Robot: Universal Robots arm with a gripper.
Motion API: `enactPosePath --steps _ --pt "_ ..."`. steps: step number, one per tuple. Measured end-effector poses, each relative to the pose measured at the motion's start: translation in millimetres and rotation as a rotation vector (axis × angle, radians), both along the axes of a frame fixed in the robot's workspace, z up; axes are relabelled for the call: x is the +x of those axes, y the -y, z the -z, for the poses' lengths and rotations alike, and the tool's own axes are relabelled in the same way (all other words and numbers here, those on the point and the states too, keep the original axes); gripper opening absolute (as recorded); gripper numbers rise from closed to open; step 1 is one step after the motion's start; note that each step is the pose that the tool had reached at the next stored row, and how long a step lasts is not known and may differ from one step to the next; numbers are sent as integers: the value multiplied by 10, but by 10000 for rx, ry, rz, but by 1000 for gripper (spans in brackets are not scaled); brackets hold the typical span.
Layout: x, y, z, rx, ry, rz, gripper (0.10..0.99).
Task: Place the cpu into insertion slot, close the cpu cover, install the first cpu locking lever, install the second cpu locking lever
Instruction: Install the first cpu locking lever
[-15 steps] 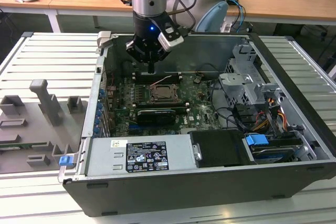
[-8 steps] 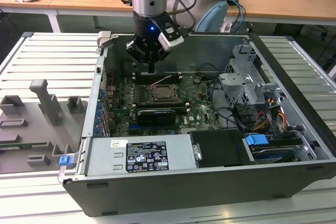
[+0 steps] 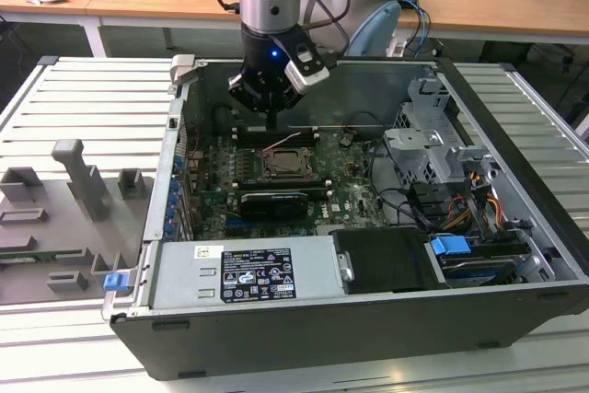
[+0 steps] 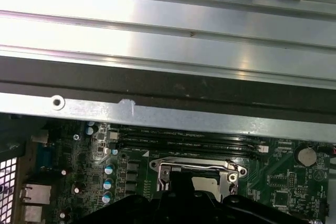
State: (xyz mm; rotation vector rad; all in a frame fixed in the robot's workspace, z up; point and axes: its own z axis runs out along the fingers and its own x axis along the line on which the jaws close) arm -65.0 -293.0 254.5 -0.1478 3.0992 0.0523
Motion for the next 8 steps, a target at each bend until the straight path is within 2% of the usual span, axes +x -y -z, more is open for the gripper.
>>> enactPosePath --steps 5,7,8 --pt "0 0 27 61 0 0 106" --pt "1 0 33 135 -2 -2 106" --pt "1 0 37 214 0 0 106"
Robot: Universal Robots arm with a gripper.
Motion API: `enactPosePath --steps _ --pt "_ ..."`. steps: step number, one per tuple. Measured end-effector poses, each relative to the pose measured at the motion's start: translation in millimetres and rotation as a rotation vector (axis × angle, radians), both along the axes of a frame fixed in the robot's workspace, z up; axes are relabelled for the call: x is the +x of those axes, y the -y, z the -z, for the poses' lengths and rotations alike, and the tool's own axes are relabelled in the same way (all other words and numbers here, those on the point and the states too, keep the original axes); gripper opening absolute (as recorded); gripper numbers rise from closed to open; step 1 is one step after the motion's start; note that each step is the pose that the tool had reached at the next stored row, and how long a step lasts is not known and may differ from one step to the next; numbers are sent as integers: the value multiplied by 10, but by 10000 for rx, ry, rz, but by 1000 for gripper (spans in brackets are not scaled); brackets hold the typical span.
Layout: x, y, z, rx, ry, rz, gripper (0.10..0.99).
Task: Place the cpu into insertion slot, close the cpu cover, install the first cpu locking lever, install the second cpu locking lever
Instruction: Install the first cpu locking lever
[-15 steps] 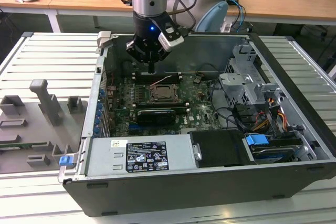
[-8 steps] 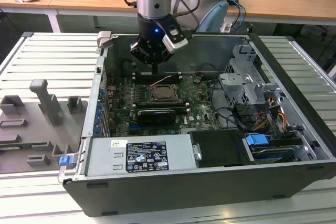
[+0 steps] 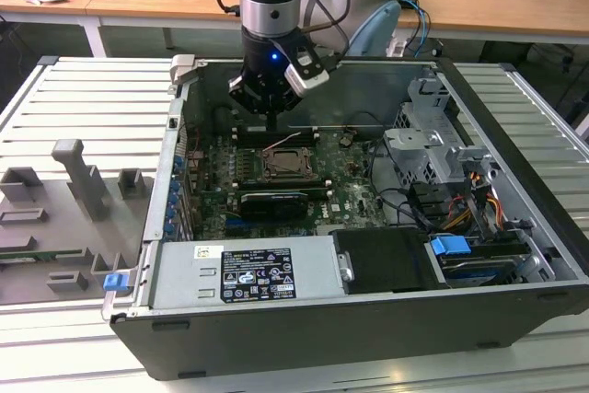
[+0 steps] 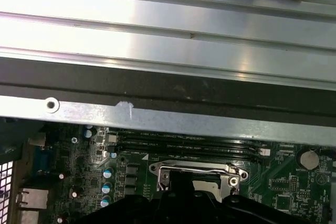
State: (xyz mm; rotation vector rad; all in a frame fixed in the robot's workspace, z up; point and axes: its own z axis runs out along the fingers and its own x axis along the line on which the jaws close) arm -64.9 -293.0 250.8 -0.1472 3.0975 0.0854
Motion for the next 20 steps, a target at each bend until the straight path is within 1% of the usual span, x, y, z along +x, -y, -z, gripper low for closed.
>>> enactPosePath --steps 1,3,6,12,13,14,15,20 --pt "0 0 8 152 -1 0 106" --pt "0 -1 24 243 1 1 106" --pt "0 0 51 280 0 0 106" --pt "0 0 73 343 -1 0 106" --pt "0 1 77 396 -1 -2 106" --pt "0 1 86 560 0 0 106" --pt "6 4 110 636 1 0 106" --pt "60 4 184 635 -1 0 106"
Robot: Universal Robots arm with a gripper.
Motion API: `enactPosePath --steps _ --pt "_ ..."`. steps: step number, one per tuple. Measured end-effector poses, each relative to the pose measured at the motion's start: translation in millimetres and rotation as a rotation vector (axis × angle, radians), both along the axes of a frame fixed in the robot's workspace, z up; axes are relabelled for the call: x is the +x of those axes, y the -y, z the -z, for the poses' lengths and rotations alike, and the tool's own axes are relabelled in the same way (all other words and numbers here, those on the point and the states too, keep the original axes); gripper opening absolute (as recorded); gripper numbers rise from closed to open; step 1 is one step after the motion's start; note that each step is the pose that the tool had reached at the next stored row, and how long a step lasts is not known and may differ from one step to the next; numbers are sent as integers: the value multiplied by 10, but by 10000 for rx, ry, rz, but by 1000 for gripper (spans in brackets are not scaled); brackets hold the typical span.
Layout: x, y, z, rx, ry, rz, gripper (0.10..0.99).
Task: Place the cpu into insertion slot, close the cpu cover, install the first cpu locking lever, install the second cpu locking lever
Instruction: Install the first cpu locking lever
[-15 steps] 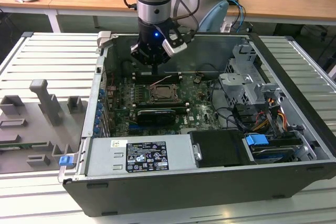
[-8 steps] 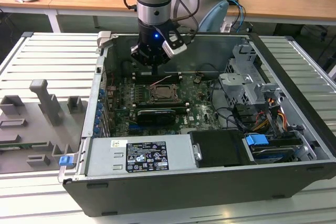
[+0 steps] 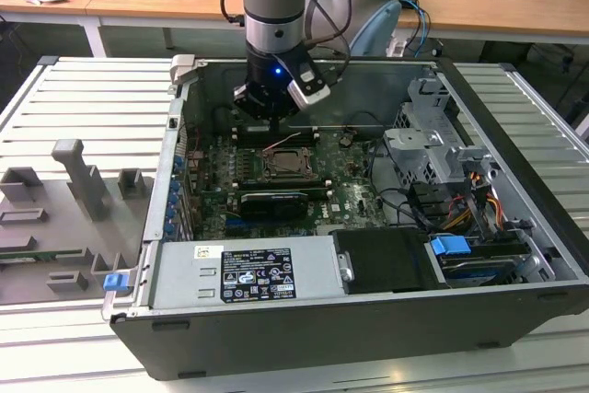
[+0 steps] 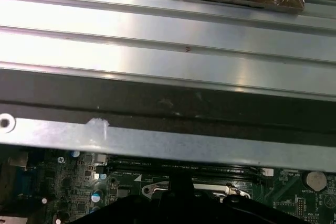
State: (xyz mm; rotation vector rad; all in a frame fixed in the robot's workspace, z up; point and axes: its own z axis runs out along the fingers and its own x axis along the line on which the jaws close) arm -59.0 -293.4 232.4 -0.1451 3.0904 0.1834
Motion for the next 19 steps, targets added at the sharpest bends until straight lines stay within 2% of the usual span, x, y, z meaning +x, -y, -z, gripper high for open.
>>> enactPosePath --steps 11,19 --pt "193 0 55 0 0 42 106" --pt "288 0 122 0 0 44 106"
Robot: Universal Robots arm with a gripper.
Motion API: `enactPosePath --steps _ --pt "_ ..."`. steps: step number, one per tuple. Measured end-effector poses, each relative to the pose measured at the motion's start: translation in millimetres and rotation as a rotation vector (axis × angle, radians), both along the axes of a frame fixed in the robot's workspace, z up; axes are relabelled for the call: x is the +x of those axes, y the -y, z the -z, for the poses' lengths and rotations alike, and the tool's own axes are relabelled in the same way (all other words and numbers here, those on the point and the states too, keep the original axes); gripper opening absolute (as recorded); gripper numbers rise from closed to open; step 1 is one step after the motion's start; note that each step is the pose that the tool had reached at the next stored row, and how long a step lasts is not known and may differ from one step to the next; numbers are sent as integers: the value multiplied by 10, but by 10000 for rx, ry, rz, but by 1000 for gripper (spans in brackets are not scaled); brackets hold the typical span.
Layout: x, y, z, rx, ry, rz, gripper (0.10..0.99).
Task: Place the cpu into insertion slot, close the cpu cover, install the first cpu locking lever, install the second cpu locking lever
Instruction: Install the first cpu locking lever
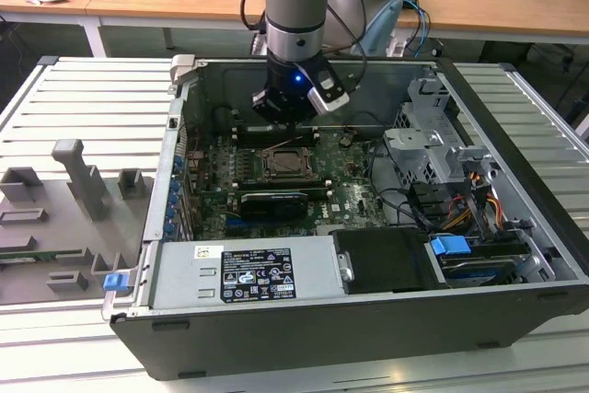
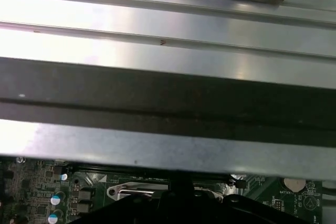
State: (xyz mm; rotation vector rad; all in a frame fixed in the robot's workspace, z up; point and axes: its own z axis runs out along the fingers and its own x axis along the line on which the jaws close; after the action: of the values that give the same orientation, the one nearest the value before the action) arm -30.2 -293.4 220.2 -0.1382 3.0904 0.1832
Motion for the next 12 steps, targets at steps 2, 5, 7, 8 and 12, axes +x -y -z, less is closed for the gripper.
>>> enactPosePath --steps 2,5,7,8,12 --pt "15 0 24 -1 -1 -1 106" --pt "21 0 59 -1 -1 0 106" --pt "23 0 88 -1 0 0 106" --pt "28 0 116 -1 0 -2 106" --pt "42 0 149 -30 0 0 106"
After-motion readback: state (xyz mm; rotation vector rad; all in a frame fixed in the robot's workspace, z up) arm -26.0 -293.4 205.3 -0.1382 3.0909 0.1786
